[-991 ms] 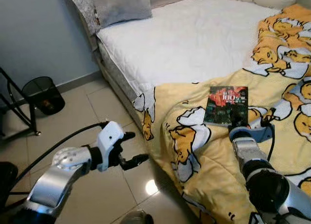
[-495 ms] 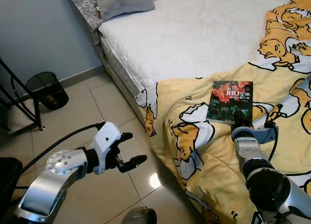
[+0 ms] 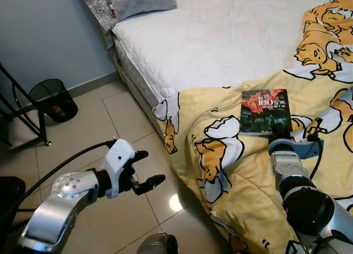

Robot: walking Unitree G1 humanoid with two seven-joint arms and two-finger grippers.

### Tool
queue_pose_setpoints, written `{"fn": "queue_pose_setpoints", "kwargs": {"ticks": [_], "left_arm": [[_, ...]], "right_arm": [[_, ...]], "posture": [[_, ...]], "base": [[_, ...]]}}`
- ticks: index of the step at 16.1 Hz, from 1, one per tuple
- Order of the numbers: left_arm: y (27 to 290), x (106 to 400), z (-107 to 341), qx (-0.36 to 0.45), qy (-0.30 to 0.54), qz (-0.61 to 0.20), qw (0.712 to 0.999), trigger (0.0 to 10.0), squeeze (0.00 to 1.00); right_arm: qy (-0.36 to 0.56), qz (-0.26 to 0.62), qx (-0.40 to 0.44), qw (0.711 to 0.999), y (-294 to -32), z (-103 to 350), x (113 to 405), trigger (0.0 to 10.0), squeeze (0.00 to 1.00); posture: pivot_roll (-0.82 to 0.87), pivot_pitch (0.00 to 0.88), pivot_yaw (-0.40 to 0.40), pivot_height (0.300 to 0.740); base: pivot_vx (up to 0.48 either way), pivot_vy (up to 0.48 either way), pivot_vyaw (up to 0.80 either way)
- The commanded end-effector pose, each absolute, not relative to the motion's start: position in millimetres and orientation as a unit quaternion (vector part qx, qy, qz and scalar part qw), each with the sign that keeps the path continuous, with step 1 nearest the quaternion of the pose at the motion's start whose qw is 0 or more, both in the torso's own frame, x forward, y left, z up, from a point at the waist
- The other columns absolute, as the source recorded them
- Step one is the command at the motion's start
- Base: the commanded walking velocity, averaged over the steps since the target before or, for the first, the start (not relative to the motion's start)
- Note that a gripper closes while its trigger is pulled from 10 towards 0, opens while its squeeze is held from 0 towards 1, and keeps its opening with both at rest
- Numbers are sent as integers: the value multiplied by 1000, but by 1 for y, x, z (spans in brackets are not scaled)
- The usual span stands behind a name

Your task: Clean up the room

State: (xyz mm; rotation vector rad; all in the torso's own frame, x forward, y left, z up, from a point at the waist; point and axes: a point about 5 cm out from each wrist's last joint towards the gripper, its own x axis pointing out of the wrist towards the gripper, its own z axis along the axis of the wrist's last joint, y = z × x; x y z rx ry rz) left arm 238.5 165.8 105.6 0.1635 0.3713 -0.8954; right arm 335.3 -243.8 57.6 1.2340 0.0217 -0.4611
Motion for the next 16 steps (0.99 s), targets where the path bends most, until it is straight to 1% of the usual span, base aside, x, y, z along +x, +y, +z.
{"fn": "queue_pose_setpoints", "kwargs": {"ticks": [1,2,3,4,6,7,8,10,11,12,13,14,15,16], "left_arm": [[165,245,108,75,163,-420,889,10000,0],[160,251,109,62,151,-414,895,10000,0],[156,255,109,46,140,-407,901,10000,0],[153,256,110,37,134,-404,904,10000,0],[139,267,108,-3,107,-376,921,10000,0],[137,269,108,-10,104,-370,923,10000,0],[131,273,108,-15,98,-365,926,10000,0],[126,279,109,-1,83,-353,932,10000,0],[128,281,109,1,79,-340,937,10000,0],[131,283,109,1,73,-320,945,10000,0],[133,284,110,10,67,-303,951,10000,0],[139,288,113,51,44,-267,961,10000,0],[147,293,117,66,24,-219,973,10000,0],[151,295,119,64,18,-199,978,10000,0]], "right_arm": [[-4,-194,563,803,-244,69,343,0,0],[-11,-186,551,813,-247,73,344,0,0],[-20,-184,546,817,-251,76,344,0,0],[-27,-182,540,821,-254,77,343,0,0],[-64,-178,528,828,-270,82,338,0,0],[-71,-177,522,831,-274,83,337,0,0],[-90,-174,492,848,-282,89,334,0,0],[-120,-168,382,901,-296,105,328,0,0],[-120,-169,333,920,-296,110,326,0,0],[-125,-157,244,949,-292,118,323,0,0],[-127,-149,188,963,-287,122,320,0,0],[-141,-128,106,976,-274,129,316,0,0],[-149,-115,50,981,-261,132,309,0,0],[-149,-117,31,981,-256,131,305,0,0]], "posture": [[207,24,93,740],[180,5,89,740],[142,0,88,740],[142,0,88,740],[41,0,104,740],[22,0,110,740],[4,0,111,740],[-15,0,106,740],[-23,0,105,740],[-32,0,103,740],[-38,0,100,740],[-41,0,95,740],[-36,0,79,740],[-35,0,76,740]], "base": [[0,0,0],[0,0,0],[0,0,0],[0,0,0],[0,0,0],[0,0,0],[0,0,0],[0,0,0],[0,0,0],[0,0,0],[0,0,0],[0,0,0],[0,0,0],[0,0,0]]}}
